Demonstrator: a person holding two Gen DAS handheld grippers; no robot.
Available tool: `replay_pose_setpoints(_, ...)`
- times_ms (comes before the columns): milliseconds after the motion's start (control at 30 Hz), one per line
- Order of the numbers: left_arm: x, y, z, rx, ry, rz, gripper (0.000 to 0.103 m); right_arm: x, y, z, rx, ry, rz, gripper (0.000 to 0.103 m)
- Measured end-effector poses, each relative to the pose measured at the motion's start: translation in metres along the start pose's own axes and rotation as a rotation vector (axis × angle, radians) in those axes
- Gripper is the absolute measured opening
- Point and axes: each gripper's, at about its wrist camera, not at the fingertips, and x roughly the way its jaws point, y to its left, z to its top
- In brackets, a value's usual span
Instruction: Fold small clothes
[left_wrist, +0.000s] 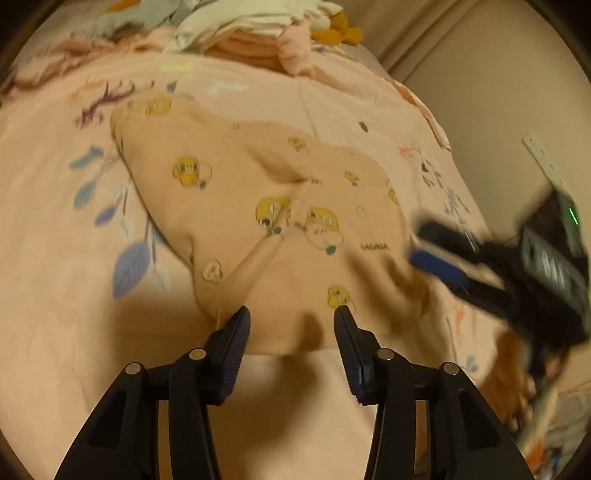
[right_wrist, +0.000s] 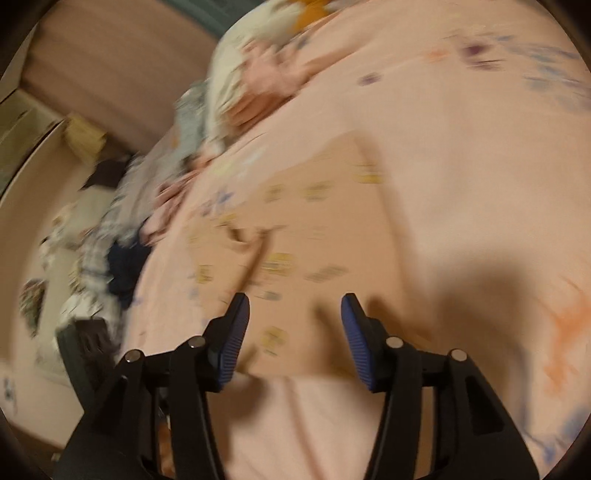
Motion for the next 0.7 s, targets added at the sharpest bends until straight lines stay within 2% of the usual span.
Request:
replay_pose_setpoints(33,0.003,0.0,-0.003,-0.002,0.009,0.001,0.047,0.017,0.006,0.009,-0.009,0.037,0.032,0.056)
replay_pose_setpoints(133,0.009,-0.003,-0.01,0.015,0.019,0.04,0.047,0.055,0.015,0.029,0.004,0.127,0.05,0.056)
replay_pose_setpoints(233,0.007,-0.005,-0.014,0.042,0.018,0.063,0.047,0.083,0.024,0.043,0.001,0.17,0.091,0.056)
replay_pose_setpoints(333,0.001,-0.003,-0.014,0.027,0.012,0.055,0.047,0.106,0.03,0.049,-0.001,0.213,0.066,0.056)
replay_pose_setpoints(400,-0.003,0.0,-0.01,0.006,0.011,0.046,0.047,0.119,0.034,0.046,0.009,0.266,0.107,0.056)
replay_pose_setpoints(533,-0.016,0.009,-0.01,-0.03,-0.005,0.045,0.047,0.131,0.044,0.039,-0.016,0.263,0.122,0.056)
replay_pose_setpoints(567,-0.02,0.009,-0.011,-0.022,-0.026,0.074,0.047,0.132,0.045,0.039,-0.03,0.256,0.113,0.051)
replay_pose_setpoints(600,-0.022,0.011,-0.01,-0.017,-0.042,0.107,0.047,0.134,0.048,0.04,-0.05,0.243,0.102,0.036)
replay_pose_setpoints(667,-0.024,0.013,-0.011,-0.003,-0.077,0.21,0.047,0.137,0.053,0.038,-0.086,0.233,0.098,0.016)
replay_pose_setpoints(700,-0.025,0.015,-0.011,-0.001,-0.083,0.24,0.047,0.137,0.052,0.038,-0.087,0.222,0.093,0.014)
